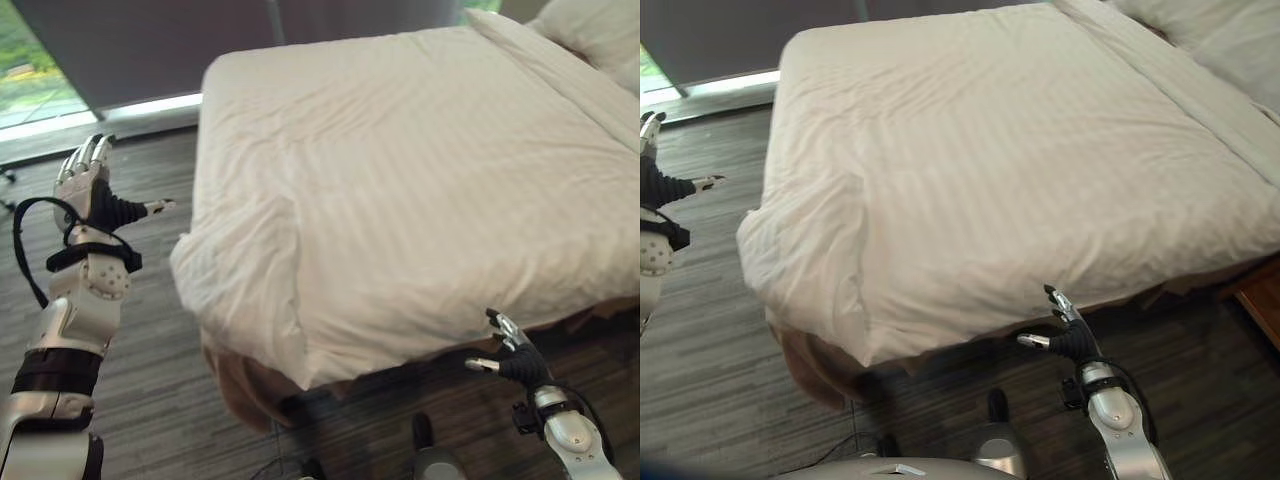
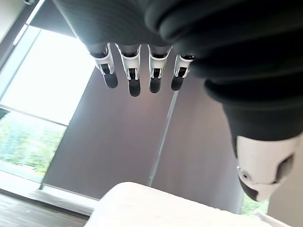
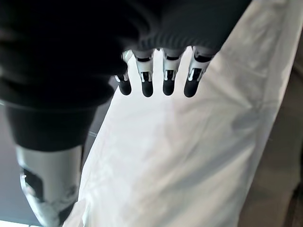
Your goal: Making the bed.
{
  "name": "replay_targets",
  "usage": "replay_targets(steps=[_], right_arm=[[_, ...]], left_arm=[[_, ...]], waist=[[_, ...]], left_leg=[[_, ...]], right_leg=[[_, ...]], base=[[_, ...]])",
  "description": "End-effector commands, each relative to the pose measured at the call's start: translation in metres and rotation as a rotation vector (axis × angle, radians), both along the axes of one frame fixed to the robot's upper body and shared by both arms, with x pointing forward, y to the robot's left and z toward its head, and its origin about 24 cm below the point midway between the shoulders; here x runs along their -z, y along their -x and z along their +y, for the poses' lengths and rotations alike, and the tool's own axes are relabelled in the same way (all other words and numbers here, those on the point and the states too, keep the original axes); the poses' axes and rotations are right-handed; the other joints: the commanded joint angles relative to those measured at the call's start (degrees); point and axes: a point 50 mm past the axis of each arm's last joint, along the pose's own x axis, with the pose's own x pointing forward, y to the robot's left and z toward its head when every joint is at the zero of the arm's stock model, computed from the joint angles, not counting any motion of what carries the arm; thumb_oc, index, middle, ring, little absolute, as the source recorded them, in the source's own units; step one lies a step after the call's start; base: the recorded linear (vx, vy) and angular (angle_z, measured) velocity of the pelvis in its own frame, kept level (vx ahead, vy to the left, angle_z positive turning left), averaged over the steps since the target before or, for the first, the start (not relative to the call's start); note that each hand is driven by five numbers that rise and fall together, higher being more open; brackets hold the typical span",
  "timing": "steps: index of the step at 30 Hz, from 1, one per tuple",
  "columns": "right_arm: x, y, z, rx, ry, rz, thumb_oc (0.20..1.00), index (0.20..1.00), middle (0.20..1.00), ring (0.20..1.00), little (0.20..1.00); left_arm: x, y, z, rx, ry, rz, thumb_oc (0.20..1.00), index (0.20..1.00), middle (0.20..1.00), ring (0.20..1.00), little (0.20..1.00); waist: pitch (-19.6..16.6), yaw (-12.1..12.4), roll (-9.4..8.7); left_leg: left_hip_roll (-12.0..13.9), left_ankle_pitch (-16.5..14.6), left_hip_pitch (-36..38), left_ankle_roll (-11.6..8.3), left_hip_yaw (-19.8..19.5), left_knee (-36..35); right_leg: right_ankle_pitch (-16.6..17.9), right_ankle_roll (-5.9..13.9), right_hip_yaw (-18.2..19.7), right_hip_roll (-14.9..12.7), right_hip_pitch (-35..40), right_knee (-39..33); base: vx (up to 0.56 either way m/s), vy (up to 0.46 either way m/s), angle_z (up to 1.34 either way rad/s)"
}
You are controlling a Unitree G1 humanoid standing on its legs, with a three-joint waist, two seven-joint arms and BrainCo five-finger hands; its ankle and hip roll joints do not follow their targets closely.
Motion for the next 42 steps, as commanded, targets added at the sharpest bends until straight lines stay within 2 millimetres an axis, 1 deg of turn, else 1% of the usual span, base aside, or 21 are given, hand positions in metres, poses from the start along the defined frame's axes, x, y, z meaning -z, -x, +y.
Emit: replay_targets(steps=[1,2,3,4,5,7,11,15,16,19,24,25,26,27,28,33,35,37,39,40,42], right_arm=[[-0.021,-0.01,-0.001,-0.064,0.062,-0.104,1.0,1.0,1.0,1.0,1.0],[-0.02,-0.008,0.0,-0.067,0.061,-0.098,1.0,1.0,1.0,1.0,1.0],[-0.02,-0.008,0.001,-0.08,0.062,-0.094,1.0,1.0,1.0,1.0,1.0],[-0.017,-0.005,0.0,-0.087,0.067,-0.078,1.0,1.0,1.0,1.0,1.0],[-0.017,-0.005,0.0,-0.086,0.066,-0.078,1.0,1.0,1.0,1.0,1.0],[-0.018,-0.008,-0.001,-0.094,0.087,-0.084,1.0,1.0,1.0,1.0,1.0],[-0.022,-0.013,-0.002,-0.085,0.088,-0.106,1.0,1.0,1.0,1.0,1.0],[-0.028,-0.021,-0.003,-0.067,0.093,-0.147,1.0,1.0,1.0,1.0,1.0],[-0.028,-0.021,-0.003,-0.066,0.092,-0.149,1.0,1.0,1.0,1.0,1.0],[-0.033,-0.031,0.0,-0.072,0.099,-0.188,1.0,1.0,1.0,1.0,1.0],[-0.035,-0.037,0.004,-0.076,0.097,-0.21,1.0,1.0,1.0,1.0,1.0],[-0.034,-0.037,0.003,-0.069,0.093,-0.21,1.0,1.0,1.0,1.0,1.0],[-0.033,-0.036,0.003,-0.065,0.085,-0.207,1.0,1.0,1.0,1.0,1.0],[-0.033,-0.037,0.003,-0.065,0.085,-0.208,1.0,1.0,1.0,1.0,1.0],[-0.032,-0.035,0.003,-0.059,0.073,-0.203,1.0,1.0,1.0,1.0,1.0],[-0.034,-0.036,0.003,-0.072,0.072,-0.209,1.0,1.0,1.0,1.0,1.0],[-0.048,-0.038,0.013,-0.14,0.072,-0.264,1.0,1.0,1.0,1.0,1.0],[-0.056,-0.039,0.02,-0.179,0.073,-0.298,1.0,1.0,1.0,1.0,1.0],[-0.06,-0.038,0.029,-0.224,0.054,-0.317,1.0,1.0,1.0,1.0,1.0],[-0.062,-0.04,0.034,-0.24,0.039,-0.332,1.0,1.0,1.0,1.0,1.0],[-0.064,-0.043,0.041,-0.252,-0.005,-0.34,1.0,1.0,1.0,1.0,1.0]], left_arm=[[-0.041,-0.004,0.006,-0.064,-0.102,-0.094,1.0,1.0,1.0,1.0,1.0],[-0.043,-0.003,0.008,-0.08,-0.125,-0.086,1.0,1.0,1.0,1.0,1.0],[-0.043,-0.004,0.01,-0.101,-0.146,-0.072,1.0,1.0,1.0,1.0,1.0],[-0.043,-0.004,0.017,-0.155,-0.195,-0.027,1.0,1.0,1.0,1.0,1.0],[-0.043,-0.004,0.017,-0.154,-0.196,-0.027,1.0,1.0,1.0,1.0,1.0],[-0.043,-0.003,0.029,-0.218,-0.199,-0.001,1.0,1.0,1.0,1.0,1.0],[-0.045,-0.005,0.034,-0.252,-0.202,0.022,1.0,1.0,1.0,1.0,1.0],[-0.048,-0.013,0.033,-0.273,-0.209,0.033,1.0,1.0,1.0,1.0,1.0],[-0.049,-0.014,0.032,-0.272,-0.21,0.031,1.0,1.0,1.0,1.0,1.0],[-0.053,-0.022,0.031,-0.294,-0.224,0.051,1.0,1.0,1.0,1.0,1.0],[-0.054,-0.022,0.041,-0.359,-0.24,0.106,1.0,1.0,1.0,1.0,1.0],[-0.049,-0.021,0.048,-0.392,-0.228,0.144,0.893,0.893,0.893,0.893,0.893],[-0.048,-0.019,0.051,-0.405,-0.221,0.153,0.539,0.539,0.539,0.539,0.539],[-0.048,-0.02,0.051,-0.405,-0.221,0.153,0.351,0.351,0.351,0.351,0.351],[-0.043,-0.015,0.058,-0.435,-0.211,0.176,0.2,0.2,0.2,0.2,0.2],[-0.034,-0.001,0.073,-0.464,-0.169,0.199,0.2,0.2,0.2,0.2,0.2],[-0.018,0.009,0.08,-0.454,-0.104,0.198,0.2,0.2,0.2,0.2,0.2],[-0.007,0.01,0.078,-0.427,-0.06,0.194,0.2,0.2,0.2,0.2,0.2],[0.007,0.004,0.066,-0.369,-0.031,0.204,0.2,0.2,0.2,0.2,0.2],[0.011,-0.001,0.06,-0.345,-0.018,0.197,0.2,0.2,0.2,0.2,0.2],[0.017,-0.012,0.044,-0.274,-0.006,0.208,0.2,0.2,0.2,0.2,0.2]], waist=[[2.19,0.37,2.58],[2.54,0.47,2.35],[3.26,0.23,2.11],[3.05,0.86,1.41],[3.07,0.91,1.36],[4.37,0.97,0.76],[5.94,1.15,-0.07],[10.37,1.08,-1.64],[10.39,1.1,-1.66],[14.44,0.95,-2.91],[17.02,1.14,-3.71],[17.96,1.3,-3.93],[18.27,1.43,-4.05],[18.28,1.41,-4.06],[18.73,1.63,-4.15],[18.25,2.41,-3.8],[17.24,3.39,-3.26],[16.47,3.65,-2.63],[15.51,3.7,-1.8],[14.8,3.34,-1.23],[12.8,1.89,0.17]], left_leg=[[2.31,-3.35,-4.08,4.74,-0.3,0.62],[2.08,-3.48,-4.36,4.93,0.03,0.66],[1.91,-3.61,-3.99,5.13,0.94,0.69],[0.9,-5.23,-3.28,5.24,1.54,0.75],[0.87,-5.22,-3.28,5.26,1.53,0.75],[0.78,-5.37,-4.3,5.46,3.29,0.86],[1.05,-4.88,-6.77,5.49,3.22,1.42],[1.73,-4.15,-11.24,5.09,1.93,3.27],[1.74,-4.15,-11.38,5.09,1.87,3.35],[2.33,-3.05,-15.54,4.79,0.83,4.46],[2.94,-2.0,-18.45,4.47,-0.05,4.61],[3.04,-1.57,-19.16,4.33,-0.46,4.56],[3.01,-1.44,-19.3,4.3,-0.67,4.44],[3.0,-1.42,-19.31,4.3,-0.69,4.42],[3.02,-1.12,-19.25,4.2,-0.89,4.14],[2.77,-0.87,-18.17,4.19,-1.71,2.87],[2.42,-0.84,-16.95,4.26,-2.69,2.54],[1.94,-0.9,-16.43,4.31,-3.83,2.55],[1.17,0.37,-16.84,5.06,-4.98,3.16],[0.83,1.01,-17.06,5.2,-6.49,3.15],[-0.4,1.68,-17.5,5.66,-9.74,3.45]], right_leg=[[-11.48,2.81,-8.38,-3.74,-1.24,10.15],[-12.88,2.28,-10.39,-2.83,-1.6,11.97],[-12.22,2.38,-11.42,-2.73,-2.98,13.36],[-13.42,2.46,-13.1,-3.07,-1.08,10.6],[-13.32,2.46,-13.13,-3.08,-0.98,10.41],[-10.1,3.06,-12.55,-3.71,-2.13,8.17],[-9.23,2.89,-12.57,-3.76,-3.39,6.65],[-8.85,2.47,-13.23,-4.08,-5.97,6.74],[-8.85,2.45,-13.28,-4.09,-6.05,6.77],[-7.84,2.62,-13.68,-4.34,-8.85,6.8],[-7.18,2.76,-14.04,-4.64,-10.94,6.41],[-7.12,2.78,-14.25,-4.7,-11.38,6.52],[-7.13,2.74,-14.24,-4.68,-11.53,6.53],[-7.14,2.74,-14.26,-4.68,-11.53,6.54],[-7.25,2.72,-14.2,-4.73,-11.64,6.59],[-7.69,2.65,-14.01,-4.55,-10.89,6.62],[-9.01,2.24,-13.43,-4.33,-9.76,7.83],[-10.38,1.87,-12.44,-3.99,-8.93,8.86],[-12.2,0.51,-9.63,-2.26,-8.9,10.63],[-14.24,0.04,-6.16,0.21,-9.02,12.58],[-18.08,-1.63,3.65,6.55,-9.61,15.27]], base=[[-0.05,0.096,-0.93],[-0.04,0.145,-1.02],[0.11,0.158,-0.99],[0.11,0.126,-0.59],[0.1,0.101,-0.88],[-0.05,0.016,-0.91],[-0.07,-0.016,-0.27],[-0.11,-0.036,-0.03],[-0.14,-0.048,0.14],[-0.17,-0.048,0.18],[-0.08,-0.027,0.07],[-0.09,-0.051,0.11],[-0.06,-0.038,0.14],[-0.05,-0.015,0.2],[-0.05,-0.006,0.16],[-0.04,-0.017,0.07],[-0.03,-0.055,0.11],[-0.02,-0.074,0.16],[-0.09,-0.111,0.44],[-0.07,-0.176,0.81],[0.03,-0.118,1.35]])
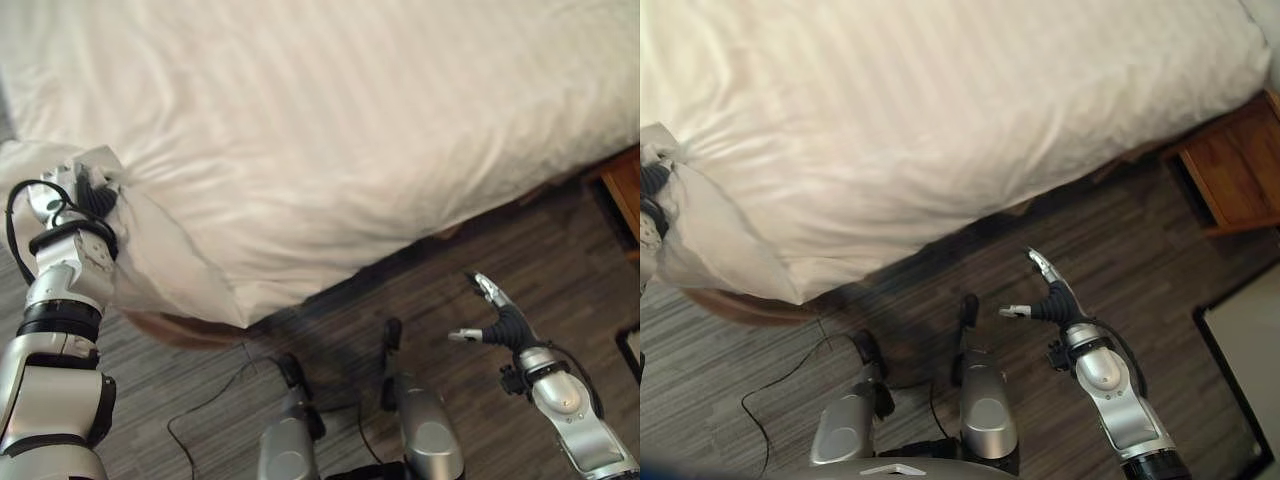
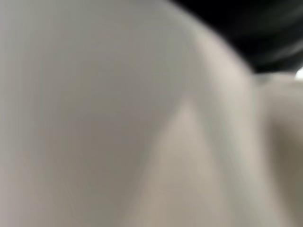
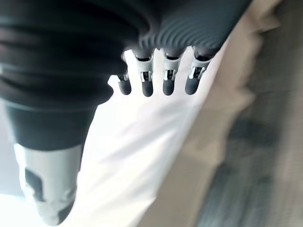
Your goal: Making the bed.
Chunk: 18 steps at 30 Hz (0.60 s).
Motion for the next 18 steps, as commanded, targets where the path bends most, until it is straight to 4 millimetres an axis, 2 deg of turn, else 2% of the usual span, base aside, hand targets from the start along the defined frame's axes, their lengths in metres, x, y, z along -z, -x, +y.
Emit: replay_targets(steps=[1,3,6,7,8,9,10,11,12,14,15,16,18], right_arm=[[-0.01,-0.001,0.013,-0.052,-0.1,-0.062,1.0,1.0,1.0,1.0,1.0],[-0.006,-0.001,0.017,-0.067,-0.103,-0.042,1.0,1.0,1.0,1.0,1.0],[0.0,-0.002,0.023,-0.1,-0.092,-0.002,1.0,1.0,1.0,1.0,1.0],[0.001,-0.002,0.024,-0.108,-0.094,0.007,1.0,1.0,1.0,1.0,1.0],[0.0,-0.003,0.024,-0.116,-0.098,0.008,1.0,1.0,1.0,1.0,1.0],[-0.001,-0.004,0.024,-0.118,-0.097,0.008,1.0,1.0,1.0,1.0,1.0],[-0.002,-0.005,0.022,-0.113,-0.092,0.002,1.0,1.0,1.0,1.0,1.0],[-0.004,-0.006,0.019,-0.11,-0.067,-0.001,1.0,1.0,1.0,1.0,1.0],[-0.003,-0.005,0.018,-0.109,-0.059,0.003,1.0,1.0,1.0,1.0,1.0],[0.001,-0.001,0.017,-0.117,-0.045,0.023,1.0,1.0,1.0,1.0,1.0],[0.001,-0.001,0.017,-0.118,-0.045,0.023,1.0,1.0,1.0,1.0,1.0],[0.006,0.005,0.015,-0.11,-0.065,0.046,1.0,1.0,1.0,1.0,1.0],[0.01,0.01,0.008,-0.08,-0.07,0.065,1.0,1.0,1.0,1.0,1.0]], left_arm=[[0.001,0.011,0.015,-0.041,0.04,-0.029,0.2,0.2,0.2,0.2,0.2],[0.016,0.017,0.017,-0.048,0.083,-0.009,0.2,0.2,0.2,0.2,0.2],[0.053,0.053,0.036,-0.122,0.15,0.038,0.2,0.2,0.2,0.2,0.2],[0.067,0.064,0.04,-0.143,0.171,0.063,0.354,0.354,0.354,0.354,0.354],[0.083,0.078,0.044,-0.172,0.194,0.093,0.592,0.592,0.592,0.592,0.592],[0.083,0.079,0.044,-0.174,0.195,0.093,0.702,0.702,0.702,0.702,0.702],[0.091,0.087,0.047,-0.198,0.214,0.109,0.956,0.956,0.956,0.956,0.956],[0.105,0.106,0.057,-0.261,0.238,0.155,1.0,1.0,1.0,1.0,1.0],[0.113,0.117,0.062,-0.303,0.252,0.181,1.0,1.0,1.0,1.0,1.0],[0.144,0.153,0.073,-0.425,0.317,0.269,1.0,1.0,1.0,1.0,1.0],[0.144,0.153,0.073,-0.425,0.317,0.27,1.0,1.0,1.0,1.0,1.0],[0.169,0.19,0.081,-0.542,0.369,0.366,1.0,1.0,1.0,1.0,1.0],[0.18,0.205,0.083,-0.597,0.394,0.417,1.0,1.0,1.0,1.0,1.0]], waist=[[-6.0,1.39,1.49],[-7.64,2.89,2.26],[-10.26,4.96,3.28],[-10.56,5.46,3.44],[-10.39,5.86,3.6],[-10.46,5.66,3.7],[-10.05,5.63,3.73],[-10.13,4.89,3.75],[-10.85,4.85,3.48],[-11.95,4.51,3.3],[-11.95,4.49,3.3],[-13.53,3.81,4.16],[-14.7,3.1,4.8]], left_leg=[[-4.16,-4.03,-4.69,5.56,-3.89,3.39],[-4.79,-3.83,-4.18,5.35,-5.88,3.28],[-4.45,-3.58,-3.25,4.62,-6.06,3.0],[-4.3,-3.51,-3.51,4.26,-5.94,3.97],[-4.02,-3.71,-4.1,3.58,-5.44,6.45],[-3.94,-3.57,-4.34,3.57,-5.55,6.53],[-2.69,-3.27,-5.9,2.75,-2.99,9.65],[1.15,-4.11,-5.06,2.04,5.41,11.86],[1.96,-6.11,-3.69,1.52,6.18,12.53],[2.99,-8.51,-1.18,1.3,5.25,13.5],[2.98,-8.5,-1.17,1.3,5.24,13.49],[3.13,-6.8,1.2,1.56,4.6,10.6],[3.22,-6.27,3.28,0.78,5.43,6.02]], right_leg=[[-18.25,1.01,13.91,5.74,-3.74,12.49],[-19.49,-0.34,10.93,5.35,-1.34,12.03],[-18.99,-0.85,7.7,5.43,2.52,7.79],[-18.92,-1.06,7.0,5.31,3.7,6.48],[-19.22,-1.3,5.36,4.82,5.66,4.82],[-18.93,-1.33,5.26,4.92,5.61,4.59],[-19.18,-1.61,3.04,4.26,6.63,3.76],[-19.56,-1.82,0.96,3.33,7.52,3.45],[-20.11,-1.47,1.09,2.87,8.4,3.2],[-19.39,-0.83,0.84,2.07,8.66,3.44],[-19.39,-0.83,0.83,2.06,8.68,3.44],[-18.19,-0.66,-0.26,2.12,8.18,3.12],[-19.05,-0.04,-1.4,1.62,8.69,3.34]], base=[[0.04,-0.066,1.58],[0.05,-0.148,0.99],[0.03,-0.144,0.51],[-0.01,-0.121,0.24],[-0.03,-0.084,0.3],[-0.09,-0.087,0.23],[-0.15,-0.045,0.63],[-0.07,-0.032,0.72],[0.02,0.021,1.0],[0.08,0.03,0.37],[0.02,0.088,-0.19],[0.09,0.119,-0.22],[0.1,0.15,-0.09]])
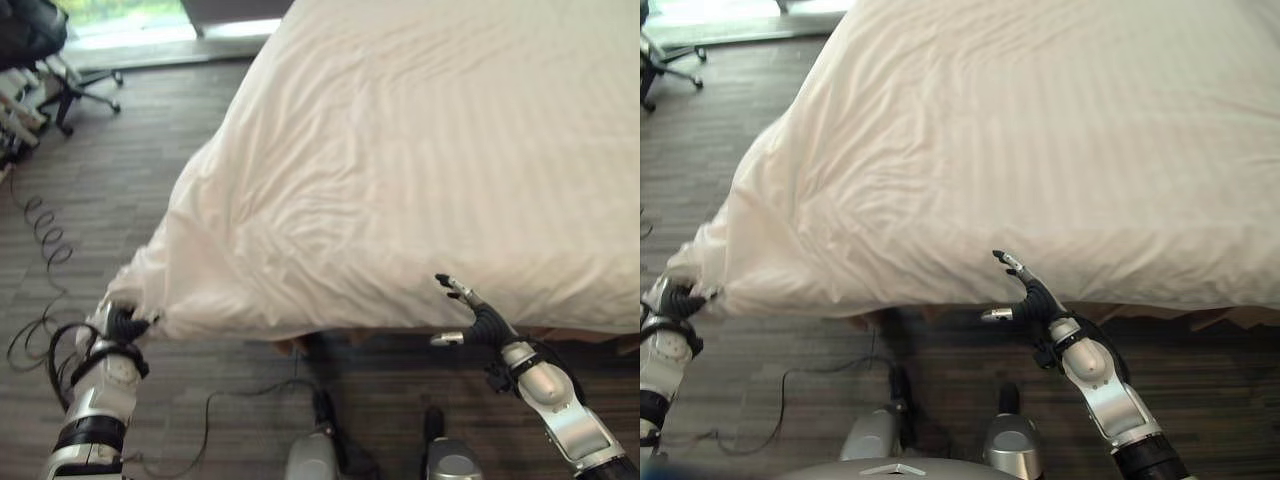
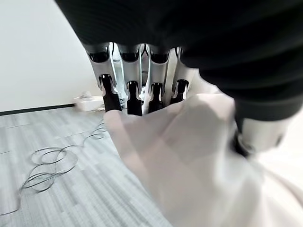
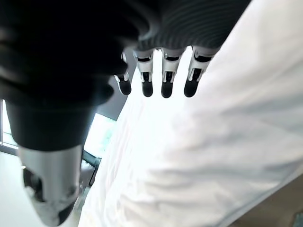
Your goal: Making the bed.
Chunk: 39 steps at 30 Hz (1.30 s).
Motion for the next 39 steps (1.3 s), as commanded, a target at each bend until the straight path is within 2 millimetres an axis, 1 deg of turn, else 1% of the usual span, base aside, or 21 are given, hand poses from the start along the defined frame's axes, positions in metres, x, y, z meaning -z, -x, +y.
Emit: replay_targets(steps=[1,4,7,9,12,13,16,17,18,22,23,24,25,27,32,34,35,36,37,38,39], right_arm=[[-0.007,0.008,0.0,0.008,-0.074,-0.046,1.0,1.0,1.0,1.0,1.0],[-0.006,0.016,-0.004,0.019,-0.075,-0.033,1.0,1.0,1.0,1.0,1.0],[-0.005,0.018,-0.005,0.048,-0.089,-0.036,1.0,1.0,1.0,1.0,1.0],[-0.005,0.019,-0.006,0.059,-0.098,-0.038,1.0,1.0,1.0,1.0,1.0],[-0.003,0.02,-0.008,0.076,-0.094,-0.034,1.0,1.0,1.0,1.0,1.0],[-0.004,0.019,-0.007,0.078,-0.096,-0.038,1.0,1.0,1.0,1.0,1.0],[-0.004,0.014,-0.007,0.088,-0.1,-0.039,1.0,1.0,1.0,1.0,1.0],[-0.004,0.014,-0.007,0.088,-0.1,-0.039,1.0,1.0,1.0,1.0,1.0],[-0.004,0.01,-0.003,0.065,-0.1,-0.033,1.0,1.0,1.0,1.0,1.0],[-0.004,0.003,0.004,0.029,-0.107,-0.028,1.0,1.0,1.0,1.0,1.0],[-0.003,0.002,0.005,0.026,-0.114,-0.024,1.0,1.0,1.0,1.0,1.0],[-0.003,0.002,0.005,0.025,-0.113,-0.026,1.0,1.0,1.0,1.0,1.0],[-0.001,-0.001,0.009,0.021,-0.122,-0.016,1.0,1.0,1.0,1.0,1.0],[-0.004,-0.007,0.016,0.009,-0.129,-0.039,1.0,1.0,1.0,1.0,1.0],[-0.015,-0.021,0.028,-0.026,-0.159,-0.094,1.0,1.0,1.0,1.0,1.0],[-0.028,-0.033,0.038,-0.066,-0.17,-0.154,1.0,1.0,1.0,1.0,1.0],[-0.029,-0.034,0.038,-0.067,-0.171,-0.159,1.0,1.0,1.0,1.0,1.0],[-0.034,-0.037,0.044,-0.079,-0.182,-0.185,1.0,1.0,1.0,1.0,1.0],[-0.035,-0.038,0.045,-0.081,-0.183,-0.19,1.0,1.0,1.0,1.0,1.0],[-0.037,-0.04,0.05,-0.083,-0.188,-0.208,1.0,1.0,1.0,1.0,1.0],[-0.037,-0.042,0.05,-0.073,-0.188,-0.211,1.0,1.0,1.0,1.0,1.0]], left_arm=[[0.004,0.069,0.044,-0.298,-0.019,0.146,1.0,1.0,1.0,1.0,1.0],[-0.01,0.067,0.051,-0.281,-0.073,0.113,1.0,1.0,1.0,1.0,1.0],[-0.055,0.032,0.048,-0.145,-0.242,-0.061,1.0,1.0,1.0,1.0,1.0],[-0.088,0.005,0.037,-0.054,-0.349,-0.192,1.0,1.0,1.0,1.0,1.0],[-0.127,-0.032,0.005,0.062,-0.418,-0.445,1.0,1.0,1.0,1.0,1.0],[-0.136,-0.047,-0.013,0.113,-0.361,-0.572,1.0,1.0,1.0,1.0,1.0],[-0.141,-0.079,-0.063,0.249,0.048,-0.917,1.0,1.0,1.0,1.0,1.0],[-0.142,-0.079,-0.063,0.249,0.05,-0.918,0.382,0.382,0.382,0.382,0.382],[-0.137,-0.097,-0.094,0.329,0.434,-1.075,0.2,0.2,0.2,0.2,0.2],[-0.123,-0.122,-0.15,0.446,1.178,-1.217,0.2,0.2,0.2,0.2,0.2],[-0.12,-0.126,-0.166,0.465,1.321,-1.225,0.2,0.2,0.2,0.2,0.2],[-0.12,-0.127,-0.166,0.467,1.323,-1.227,0.2,0.2,0.2,0.2,0.2],[-0.122,-0.136,-0.191,0.466,1.506,-1.271,0.2,0.2,0.2,0.2,0.2],[-0.133,-0.146,-0.214,0.478,1.645,-1.32,0.2,0.2,0.2,0.2,0.2],[-0.159,-0.161,-0.231,0.534,1.79,-1.389,0.2,0.2,0.2,0.2,0.2],[-0.2,-0.171,-0.235,0.65,1.797,-1.481,0.2,0.2,0.2,0.2,0.2],[-0.202,-0.172,-0.234,0.654,1.795,-1.486,0.2,0.2,0.2,0.2,0.2],[-0.231,-0.178,-0.225,0.673,1.742,-1.573,0.2,0.2,0.2,0.2,0.2],[-0.234,-0.178,-0.224,0.677,1.738,-1.577,0.2,0.2,0.2,0.2,0.2],[-0.262,-0.183,-0.205,0.648,1.644,-1.674,0.2,0.2,0.2,0.2,0.2],[-0.272,-0.185,-0.194,0.624,1.579,-1.698,0.2,0.2,0.2,0.2,0.2]], waist=[[-1.43,-0.08,-1.76],[-2.29,-0.64,-1.5],[-2.03,-0.15,-2.31],[-2.0,-0.03,-3.09],[-1.64,0.0,-4.12],[-1.4,-0.11,-4.37],[-0.54,-0.58,-4.39],[-0.51,-0.53,-4.35],[-0.04,-1.3,-4.19],[1.4,-3.09,-3.99],[1.55,-3.61,-4.03],[1.79,-3.55,-4.06],[2.54,-4.47,-4.43],[3.84,-5.14,-5.03],[6.62,-5.86,-6.23],[9.77,-5.96,-7.57],[9.93,-6.04,-7.6],[11.55,-6.58,-8.66],[11.67,-6.67,-8.74],[13.22,-7.3,-9.74],[13.91,-7.5,-10.12]], left_leg=[[0.58,-7.64,3.02,1.26,1.9,2.87],[-0.3,-7.66,4.84,1.85,1.72,0.42],[-0.76,-7.12,4.57,2.64,2.08,0.18],[-1.06,-7.42,4.44,2.79,1.98,-0.06],[-1.43,-7.57,3.85,2.99,1.76,-0.13],[-1.49,-7.44,3.54,3.07,1.55,-0.1],[-1.87,-7.21,2.92,3.23,1.38,-0.08],[-1.85,-7.23,2.92,3.23,1.4,-0.08],[-2.04,-7.16,2.69,3.36,1.93,-0.18],[-1.91,-6.72,1.47,3.45,3.38,-0.09],[-1.99,-7.72,1.56,3.13,3.04,-0.27],[-1.79,-6.59,0.89,3.46,3.82,-0.01],[-1.78,-7.41,0.28,3.11,3.47,-0.16],[-1.29,-6.96,-1.74,3.04,3.83,0.33],[-0.4,-6.0,-5.68,2.69,3.86,1.24],[0.44,-5.19,-9.81,2.23,3.26,2.65],[0.47,-5.22,-10.1,2.24,3.21,2.84],[1.09,-4.61,-12.3,1.88,2.94,3.19],[1.12,-4.57,-12.53,1.87,2.9,3.27],[1.81,-3.81,-14.42,1.51,3.08,2.82],[1.99,-3.19,-15.59,1.23,2.97,2.58]], right_leg=[[-8.58,-1.26,-3.77,-0.3,-2.48,3.29],[-8.25,-0.77,-3.73,-0.43,-2.55,3.68],[-6.73,-0.53,-3.82,-0.78,-3.15,3.6],[-6.31,-0.1,-3.56,-1.02,-3.42,3.25],[-5.88,0.28,-3.28,-1.33,-3.93,2.74],[-5.64,0.29,-3.2,-1.39,-4.15,2.52],[-4.73,0.42,-2.73,-1.45,-4.82,1.79],[-4.7,0.42,-2.71,-1.43,-4.82,1.77],[-4.0,0.58,-2.04,-1.51,-5.51,1.35],[-2.73,0.68,-0.31,-1.21,-7.96,0.8],[-3.43,1.05,0.49,-1.14,-8.21,0.64],[-2.47,0.67,0.27,-1.04,-8.88,0.78],[-2.93,0.99,1.45,-0.79,-10.08,0.62],[-2.31,0.83,2.21,-0.31,-12.52,0.84],[-1.3,0.75,3.11,0.25,-17.07,1.68],[-0.53,0.87,2.94,0.28,-20.6,2.41],[-0.52,0.86,2.93,0.28,-20.84,2.52],[0.22,1.23,2.61,0.35,-22.79,2.59],[0.28,1.22,2.59,0.36,-22.98,2.62],[1.27,1.73,1.93,0.47,-24.85,2.11],[1.79,1.88,1.35,0.52,-25.99,1.97]], base=[[0.05,0.155,0.12],[0.05,0.14,0.21],[-0.01,0.068,0.2],[-0.04,0.032,0.09],[0.0,0.006,0.01],[0.0,0.0,0.0],[-0.01,0.005,0.02],[-0.03,0.045,-0.05],[-0.03,0.047,-0.19],[-0.05,0.055,-0.31],[-0.07,0.024,-0.26],[-0.03,0.041,-0.29],[-0.13,0.003,-0.24],[-0.11,-0.004,-0.31],[-0.1,-0.027,-0.23],[-0.12,-0.025,-0.07],[-0.1,-0.02,-0.05],[-0.06,-0.015,-0.04],[-0.13,-0.019,-0.03],[-0.1,-0.023,-0.03],[-0.12,-0.035,-0.05]])
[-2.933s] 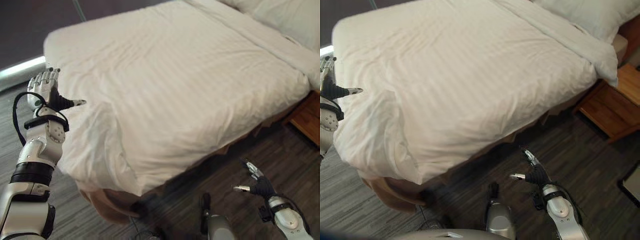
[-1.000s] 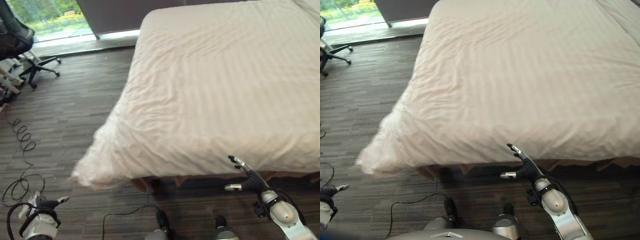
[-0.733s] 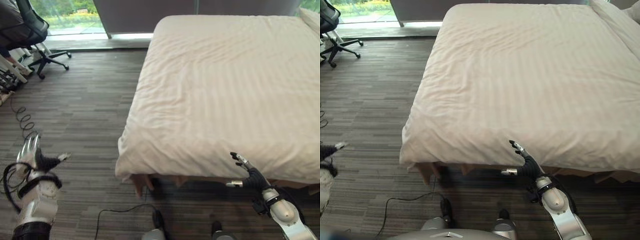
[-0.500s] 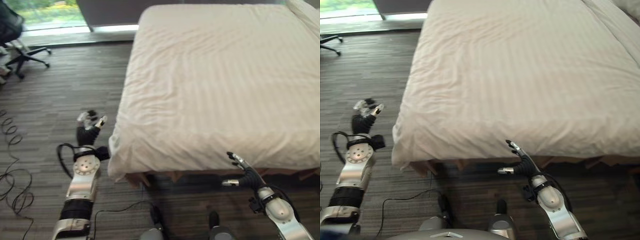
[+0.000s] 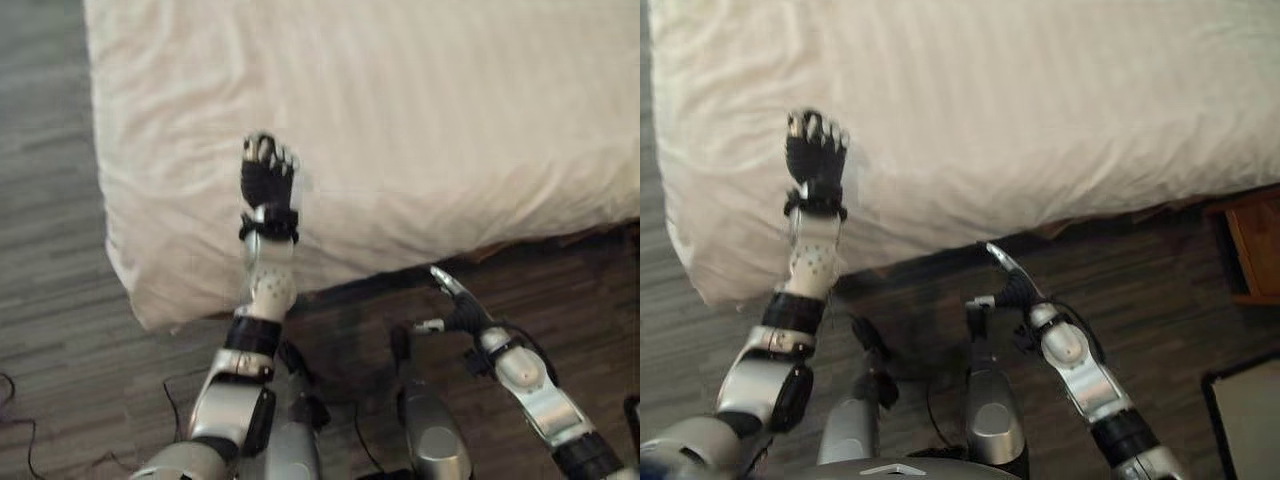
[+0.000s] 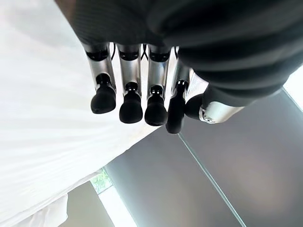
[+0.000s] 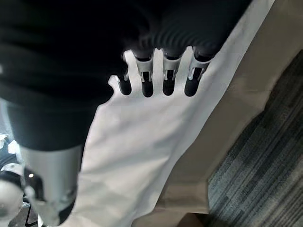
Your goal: Making the bed.
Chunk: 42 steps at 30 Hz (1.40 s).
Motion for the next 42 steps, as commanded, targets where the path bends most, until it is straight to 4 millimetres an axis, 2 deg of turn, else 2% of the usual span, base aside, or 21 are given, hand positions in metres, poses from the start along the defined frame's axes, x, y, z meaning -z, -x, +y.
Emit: replay_targets(steps=[1,3,4,6,7,8,9,10,11,12,14,16,17,20,25,28,29,31,36,41,42], right_arm=[[-0.018,-0.002,0.013,0.009,-0.121,-0.118,1.0,1.0,1.0,1.0,1.0],[-0.017,-0.001,0.014,0.015,-0.124,-0.119,1.0,1.0,1.0,1.0,1.0],[-0.012,0.003,0.01,0.037,-0.119,-0.105,1.0,1.0,1.0,1.0,1.0],[-0.008,0.006,0.007,0.051,-0.112,-0.096,1.0,1.0,1.0,1.0,1.0],[-0.004,0.009,0.003,0.071,-0.11,-0.078,1.0,1.0,1.0,1.0,1.0],[0.003,0.014,-0.003,0.102,-0.121,-0.051,1.0,1.0,1.0,1.0,1.0],[0.005,0.015,-0.006,0.122,-0.136,-0.04,1.0,1.0,1.0,1.0,1.0],[0.006,0.016,-0.006,0.12,-0.134,-0.035,1.0,1.0,1.0,1.0,1.0],[0.008,0.018,-0.009,0.13,-0.149,-0.022,1.0,1.0,1.0,1.0,1.0],[0.009,0.019,-0.016,0.18,-0.198,-0.013,1.0,1.0,1.0,1.0,1.0],[0.012,0.021,-0.02,0.21,-0.227,0.004,1.0,1.0,1.0,1.0,1.0],[0.015,0.023,-0.022,0.222,-0.244,0.019,1.0,1.0,1.0,1.0,1.0],[0.02,0.025,-0.024,0.242,-0.286,0.052,1.0,1.0,1.0,1.0,1.0],[0.025,0.029,-0.026,0.245,-0.294,0.088,1.0,1.0,1.0,1.0,1.0],[0.023,0.033,-0.032,0.242,-0.25,0.085,1.0,1.0,1.0,1.0,1.0],[0.021,0.036,-0.033,0.232,-0.227,0.082,1.0,1.0,1.0,1.0,1.0],[0.022,0.037,-0.034,0.227,-0.217,0.089,1.0,1.0,1.0,1.0,1.0],[0.02,0.037,-0.033,0.191,-0.174,0.086,1.0,1.0,1.0,1.0,1.0],[-0.001,0.028,-0.019,0.089,-0.179,0.011,1.0,1.0,1.0,1.0,1.0],[-0.018,0.026,-0.008,0.011,-0.216,-0.049,1.0,1.0,1.0,1.0,1.0],[-0.018,0.026,-0.008,0.011,-0.215,-0.048,1.0,1.0,1.0,1.0,1.0]], left_arm=[[-0.064,-0.004,0.067,-0.295,-0.026,-0.102,0.2,0.2,0.2,0.2,0.2],[-0.062,-0.003,0.078,-0.336,-0.046,-0.084,0.2,0.2,0.2,0.2,0.2],[-0.04,0.0,0.092,-0.377,-0.061,-0.022,0.2,0.2,0.2,0.2,0.2],[-0.026,0.004,0.1,-0.397,-0.058,0.01,0.2,0.2,0.2,0.2,0.2],[-0.004,0.009,0.11,-0.42,-0.048,0.064,0.2,0.2,0.2,0.2,0.2],[0.055,0.024,0.137,-0.471,-0.008,0.237,0.2,0.2,0.2,0.2,0.2],[0.086,0.036,0.15,-0.497,0.006,0.343,0.2,0.2,0.2,0.2,0.2],[0.088,0.037,0.152,-0.496,0.006,0.345,0.2,0.2,0.2,0.2,0.2],[0.108,0.047,0.162,-0.517,0.008,0.414,0.2,0.2,0.2,0.2,0.2],[0.158,0.081,0.18,-0.573,0.034,0.569,0.2,0.2,0.2,0.2,0.2],[0.196,0.113,0.185,-0.606,0.069,0.683,0.2,0.2,0.2,0.2,0.2],[0.213,0.129,0.187,-0.621,0.092,0.734,0.2,0.2,0.2,0.2,0.2],[0.247,0.168,0.193,-0.679,0.172,0.861,0.2,0.2,0.2,0.2,0.2],[0.276,0.22,0.206,-0.775,0.25,1.007,0.2,0.2,0.2,0.2,0.2],[0.27,0.27,0.235,-0.944,0.216,1.041,0.2,0.2,0.2,0.2,0.2],[0.257,0.275,0.247,-0.984,0.119,1.039,0.2,0.2,0.2,0.2,0.2],[0.252,0.274,0.25,-0.982,0.074,1.035,0.263,0.263,0.263,0.263,0.263],[0.22,0.248,0.248,-0.931,-0.133,0.91,1.0,1.0,1.0,1.0,1.0],[0.188,0.208,0.201,-0.712,-0.521,0.758,1.0,1.0,1.0,1.0,1.0],[0.183,0.2,0.14,-0.446,-0.718,0.645,1.0,1.0,1.0,1.0,1.0],[0.183,0.201,0.14,-0.445,-0.718,0.646,1.0,1.0,1.0,1.0,1.0]], waist=[[2.1,0.43,-3.46],[2.33,0.33,-3.57],[2.36,0.98,-3.63],[2.35,1.31,-3.41],[2.35,1.93,-3.11],[2.35,2.94,-2.7],[2.36,3.56,-2.4],[2.35,3.44,-2.4],[2.34,3.69,-2.13],[2.34,4.97,-1.15],[1.97,5.87,-0.3],[1.49,6.13,0.18],[0.59,7.18,0.94],[-1.01,8.51,1.66],[-5.23,10.2,1.84],[-7.65,10.52,1.57],[-8.74,10.61,1.65],[-11.66,10.71,1.82],[-15.14,10.87,2.36],[-17.78,10.97,2.75],[-17.77,11.01,2.79]], left_leg=[[1.25,-7.88,-2.46,-0.46,-3.57,3.58],[1.32,-7.44,-3.41,-0.66,-3.8,3.36],[1.19,-7.13,-4.11,-0.87,-3.94,3.19],[1.15,-6.97,-3.94,-0.96,-4.09,3.05],[1.11,-6.97,-3.45,-0.98,-4.2,2.78],[1.01,-7.05,-2.17,-0.95,-4.42,2.09],[0.88,-7.17,-1.57,-0.89,-4.48,1.86],[0.87,-7.18,-1.27,-0.89,-4.47,1.77],[0.72,-7.3,-0.49,-0.85,-4.44,1.54],[0.04,-7.7,1.36,-0.66,-4.7,1.2],[-0.48,-8.2,2.99,-0.44,-4.84,0.99],[-0.83,-8.53,3.7,-0.27,-4.99,0.95],[-1.34,-9.11,4.88,0.02,-5.2,0.95],[-1.95,-9.86,6.77,0.39,-5.81,0.98],[-2.27,-9.63,8.56,1.11,-5.49,1.1],[-2.31,-9.99,9.77,1.2,-5.64,1.09],[-2.37,-10.13,10.39,1.27,-5.78,1.1],[-2.52,-10.45,12.48,1.4,-6.21,1.07],[-2.68,-11.15,16.18,1.81,-6.44,1.17],[-2.59,-12.19,19.53,2.09,-6.15,1.25],[-2.58,-12.21,19.6,2.08,-6.11,1.24]], right_leg=[[-5.91,0.6,-4.19,0.25,-9.17,5.63],[-5.77,0.62,-4.64,0.19,-9.95,5.61],[-5.9,0.45,-5.16,0.04,-10.45,5.57],[-6.03,0.29,-5.48,-0.03,-10.16,5.49],[-6.15,0.15,-5.82,-0.18,-9.68,5.33],[-6.48,-0.17,-5.98,-0.28,-8.34,4.93],[-6.61,-0.36,-6.0,-0.4,-7.62,4.73],[-6.61,-0.36,-6.02,-0.39,-7.32,4.64],[-6.7,-0.45,-6.06,-0.47,-6.51,4.53],[-6.95,-0.67,-6.28,-0.81,-4.61,4.42],[-7.21,-0.65,-6.56,-1.3,-2.67,4.28],[-7.36,-0.65,-6.68,-1.55,-1.73,4.16],[-7.7,-0.67,-7.05,-2.01,-0.4,4.25],[-8.25,-0.64,-7.52,-2.33,1.74,4.53],[-8.16,-0.85,-9.22,-2.37,4.54,4.28],[-8.61,-0.74,-9.49,-2.27,6.23,3.95],[-8.87,-0.77,-9.64,-2.25,7.02,3.86],[-10.02,-0.92,-9.87,-2.01,9.31,3.97],[-11.75,-1.38,-9.53,-1.59,12.91,4.61],[-12.2,-1.47,-8.86,-1.84,15.52,4.41],[-12.19,-1.47,-8.83,-1.83,15.57,4.4]], base=[[-0.06,-0.037,-0.04],[0.0,-0.015,0.02],[0.01,-0.023,0.04],[0.0,0.0,0.0],[0.05,-0.023,-0.01],[0.05,-0.015,0.03],[0.04,-0.007,0.05],[0.01,0.016,0.11],[0.02,0.045,0.11],[0.03,0.062,0.11],[0.03,0.063,0.11],[0.03,0.05,0.14],[0.05,0.052,0.05],[0.05,0.044,0.07],[0.0,-0.001,0.45],[0.08,-0.034,0.26],[0.12,-0.052,0.11],[0.09,-0.049,0.16],[0.05,-0.034,0.0],[0.04,-0.028,-0.17],[0.06,-0.031,-0.2]])
